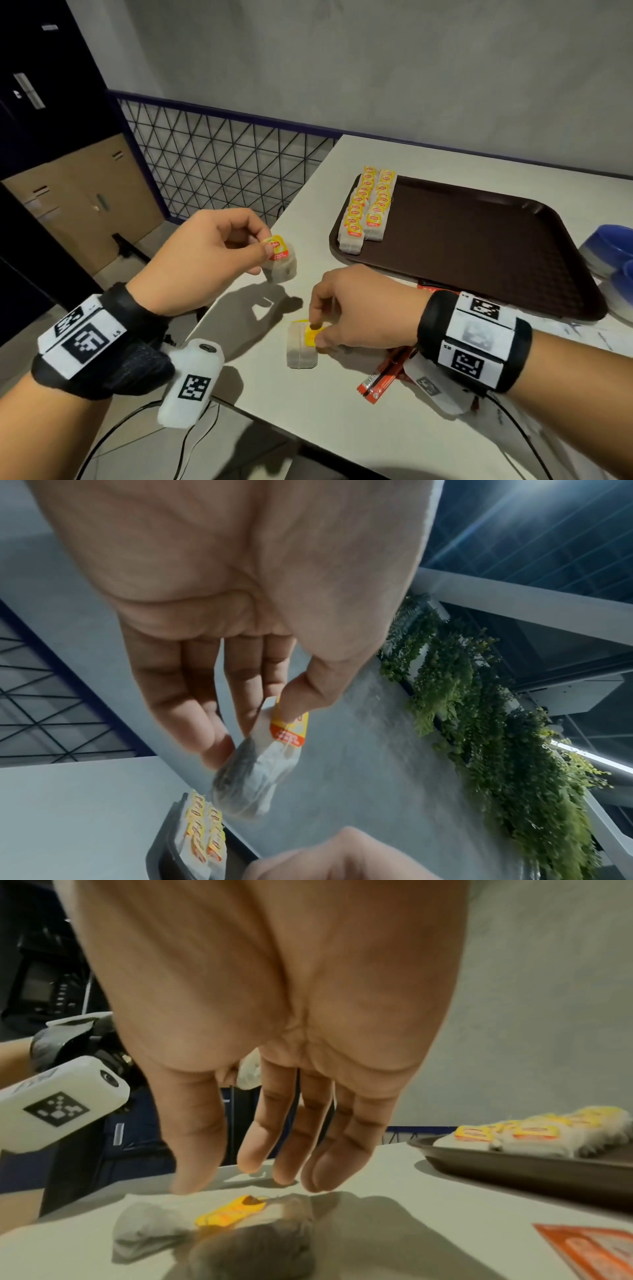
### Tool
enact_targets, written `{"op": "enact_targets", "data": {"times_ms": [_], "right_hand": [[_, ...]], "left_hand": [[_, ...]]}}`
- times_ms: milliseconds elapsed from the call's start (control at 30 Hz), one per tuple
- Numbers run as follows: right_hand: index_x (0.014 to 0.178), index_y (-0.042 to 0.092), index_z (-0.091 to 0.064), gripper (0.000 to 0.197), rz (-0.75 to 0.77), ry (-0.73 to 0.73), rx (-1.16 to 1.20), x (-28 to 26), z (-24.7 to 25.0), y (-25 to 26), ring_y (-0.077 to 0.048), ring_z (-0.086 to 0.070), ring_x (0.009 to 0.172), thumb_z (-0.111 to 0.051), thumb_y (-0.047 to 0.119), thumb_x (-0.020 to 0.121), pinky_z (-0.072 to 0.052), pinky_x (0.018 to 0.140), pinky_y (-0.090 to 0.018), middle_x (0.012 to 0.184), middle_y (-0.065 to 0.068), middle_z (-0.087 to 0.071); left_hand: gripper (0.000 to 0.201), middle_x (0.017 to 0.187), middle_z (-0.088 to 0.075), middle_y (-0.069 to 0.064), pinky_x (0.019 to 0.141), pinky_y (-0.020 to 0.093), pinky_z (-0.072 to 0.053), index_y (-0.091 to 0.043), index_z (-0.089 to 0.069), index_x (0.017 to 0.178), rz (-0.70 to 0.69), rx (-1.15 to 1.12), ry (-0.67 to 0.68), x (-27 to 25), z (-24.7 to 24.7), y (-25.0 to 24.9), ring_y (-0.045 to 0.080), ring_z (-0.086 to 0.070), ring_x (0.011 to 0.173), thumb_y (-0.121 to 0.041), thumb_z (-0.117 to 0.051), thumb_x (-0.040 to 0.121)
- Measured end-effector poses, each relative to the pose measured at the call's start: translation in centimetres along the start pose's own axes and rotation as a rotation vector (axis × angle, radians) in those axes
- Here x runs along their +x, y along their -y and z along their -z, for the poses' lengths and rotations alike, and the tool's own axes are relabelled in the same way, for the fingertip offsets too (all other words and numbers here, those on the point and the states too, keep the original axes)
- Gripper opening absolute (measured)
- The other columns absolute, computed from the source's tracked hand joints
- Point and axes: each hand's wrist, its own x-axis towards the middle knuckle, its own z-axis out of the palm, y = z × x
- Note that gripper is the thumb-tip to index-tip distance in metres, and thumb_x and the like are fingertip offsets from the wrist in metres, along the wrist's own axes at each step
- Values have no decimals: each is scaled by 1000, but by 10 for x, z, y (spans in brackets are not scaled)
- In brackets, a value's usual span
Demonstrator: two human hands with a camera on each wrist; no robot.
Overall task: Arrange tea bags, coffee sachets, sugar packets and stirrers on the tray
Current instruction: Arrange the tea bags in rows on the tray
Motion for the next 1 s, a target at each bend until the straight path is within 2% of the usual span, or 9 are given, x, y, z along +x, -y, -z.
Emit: {"op": "enact_targets", "data": {"times_ms": [67,133,300,367,467,567,733,867,1000], "right_hand": [[103,26,-73,29,23,49,-59,5,-2,4,-7,-56,81,-86,39,81,-40,64,-18,96,11,-63],[103,25,-71,32,28,63,-103,10,-5,4,-10,-56,82,-88,39,79,-45,67,-22,97,8,-65],[96,21,-73,10,13,3,-118,18,-8,4,-14,-63,81,-77,24,88,-57,75,-32,91,5,-70],[96,21,-74,8,8,-14,-112,18,-7,3,-14,-62,79,-73,26,91,-56,73,-30,88,6,-70],[105,24,-72,28,18,20,-97,16,-5,2,-9,-59,78,-81,41,85,-49,67,-23,90,10,-65],[105,25,-71,37,29,30,-114,16,-8,3,-11,-60,81,-87,45,78,-49,68,-26,95,7,-67],[106,21,-73,24,60,62,-268,16,-12,4,-21,-64,89,-75,40,92,-58,81,-38,100,0,-68],[105,16,-75,28,98,76,-411,13,-14,7,-25,-65,85,-59,39,99,-59,80,-41,98,-6,-68],[102,18,-77,26,65,5,-256,10,-6,4,-19,-67,80,-54,30,101,-60,80,-39,93,-2,-74]], "left_hand": [[15,84,-76,10,79,35,-56,-21,-72,82,21,9,-12,-5,4,4,21,-71,75,-12,-74,94],[15,86,-76,12,82,39,-58,-20,-72,83,37,-1,-7,-9,5,7,22,-72,76,-11,-73,94],[8,84,-73,16,82,39,-58,-14,-73,88,43,-27,-12,-16,3,11,21,-70,75,-10,-73,93],[6,83,-73,16,83,42,-59,-13,-73,93,43,-45,-12,-17,1,10,22,-69,74,-8,-73,94],[16,77,-74,13,80,43,-56,-16,-64,102,33,-70,-22,-17,-1,9,24,-67,70,-7,-73,93],[13,77,-69,13,69,32,-54,-14,-64,96,-1,-100,-19,-17,-2,8,23,-62,69,-2,-70,95],[25,93,-78,3,71,22,-55,-17,-80,91,-28,-35,18,-19,-7,5,15,-68,75,0,-63,99],[27,92,-78,2,75,33,-58,-21,-81,90,-16,9,-2,-20,-10,3,19,-69,73,-3,-63,99],[28,91,-77,3,84,48,-60,-25,-80,88,-10,24,-18,-21,-11,3,23,-70,73,-5,-63,99]]}}
